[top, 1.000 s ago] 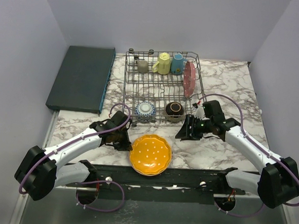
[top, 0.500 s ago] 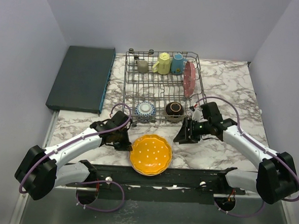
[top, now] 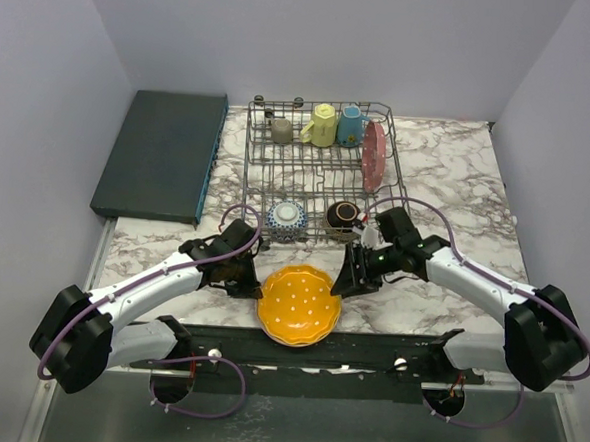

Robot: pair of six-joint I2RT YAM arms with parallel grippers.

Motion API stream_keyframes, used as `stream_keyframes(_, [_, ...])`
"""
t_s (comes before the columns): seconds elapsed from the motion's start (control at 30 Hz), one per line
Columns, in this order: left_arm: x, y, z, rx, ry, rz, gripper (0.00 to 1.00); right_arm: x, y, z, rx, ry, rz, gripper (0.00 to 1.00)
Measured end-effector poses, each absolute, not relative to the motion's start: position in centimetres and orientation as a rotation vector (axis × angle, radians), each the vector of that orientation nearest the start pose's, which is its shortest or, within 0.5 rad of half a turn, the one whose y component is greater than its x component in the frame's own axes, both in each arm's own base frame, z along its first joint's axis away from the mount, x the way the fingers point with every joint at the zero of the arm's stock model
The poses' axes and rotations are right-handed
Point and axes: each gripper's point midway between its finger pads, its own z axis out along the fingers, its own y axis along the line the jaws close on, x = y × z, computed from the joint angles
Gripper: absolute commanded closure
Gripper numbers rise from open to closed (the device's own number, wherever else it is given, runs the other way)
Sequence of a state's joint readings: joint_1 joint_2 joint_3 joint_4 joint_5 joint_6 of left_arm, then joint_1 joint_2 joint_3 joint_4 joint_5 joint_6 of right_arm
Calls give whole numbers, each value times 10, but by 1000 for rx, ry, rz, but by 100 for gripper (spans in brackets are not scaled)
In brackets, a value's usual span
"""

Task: Load the mixed dishes into the dish rack
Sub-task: Pick up the plate at the center of the board.

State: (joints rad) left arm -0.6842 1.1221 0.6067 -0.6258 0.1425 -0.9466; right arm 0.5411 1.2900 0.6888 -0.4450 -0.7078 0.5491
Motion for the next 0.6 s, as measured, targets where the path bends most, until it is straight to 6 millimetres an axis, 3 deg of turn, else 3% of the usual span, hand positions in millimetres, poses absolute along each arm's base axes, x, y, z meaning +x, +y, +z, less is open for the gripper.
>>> stream_keyframes(0.6, [138,-190,52,-322,2869,-605,100,149,238,78,-226,2832,1130,50])
